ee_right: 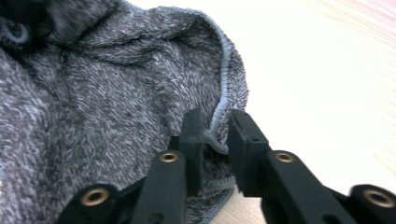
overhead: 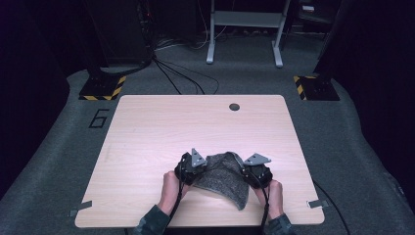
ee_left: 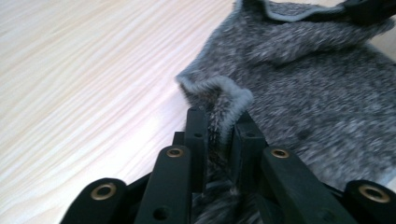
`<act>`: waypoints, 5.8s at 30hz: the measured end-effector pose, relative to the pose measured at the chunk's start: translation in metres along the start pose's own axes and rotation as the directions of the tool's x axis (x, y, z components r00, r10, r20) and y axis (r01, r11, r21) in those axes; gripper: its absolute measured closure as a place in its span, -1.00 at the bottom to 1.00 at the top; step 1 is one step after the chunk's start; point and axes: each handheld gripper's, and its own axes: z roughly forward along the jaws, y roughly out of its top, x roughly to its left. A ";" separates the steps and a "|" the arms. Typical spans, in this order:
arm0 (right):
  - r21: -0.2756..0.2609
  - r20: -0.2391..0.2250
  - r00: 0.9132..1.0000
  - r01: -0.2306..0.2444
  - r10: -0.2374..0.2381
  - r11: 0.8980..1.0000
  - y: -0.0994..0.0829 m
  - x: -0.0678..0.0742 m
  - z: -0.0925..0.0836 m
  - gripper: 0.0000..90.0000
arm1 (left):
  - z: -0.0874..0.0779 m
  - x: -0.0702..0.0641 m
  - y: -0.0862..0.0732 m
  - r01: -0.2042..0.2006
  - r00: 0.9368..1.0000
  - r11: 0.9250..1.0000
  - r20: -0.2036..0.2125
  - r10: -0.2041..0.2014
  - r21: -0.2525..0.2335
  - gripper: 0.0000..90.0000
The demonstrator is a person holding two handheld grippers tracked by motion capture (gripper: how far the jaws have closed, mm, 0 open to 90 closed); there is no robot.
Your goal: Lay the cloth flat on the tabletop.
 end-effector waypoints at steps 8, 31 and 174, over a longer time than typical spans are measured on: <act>-0.005 0.002 0.999 -0.033 0.033 0.999 -0.001 -0.009 0.005 0.77 | -0.008 0.015 -0.008 0.043 0.999 0.999 -0.010 -0.043 -0.024 0.89; 0.031 0.020 0.999 -0.041 0.041 0.999 0.005 -0.026 0.014 0.89 | -0.011 0.025 -0.015 0.057 0.998 0.997 -0.018 -0.058 -0.044 0.92; 0.047 -0.014 0.989 -0.147 0.147 0.988 -0.039 -0.034 0.028 -0.98 | -0.015 0.064 -0.094 0.126 0.992 0.992 -0.006 -0.126 0.025 -0.92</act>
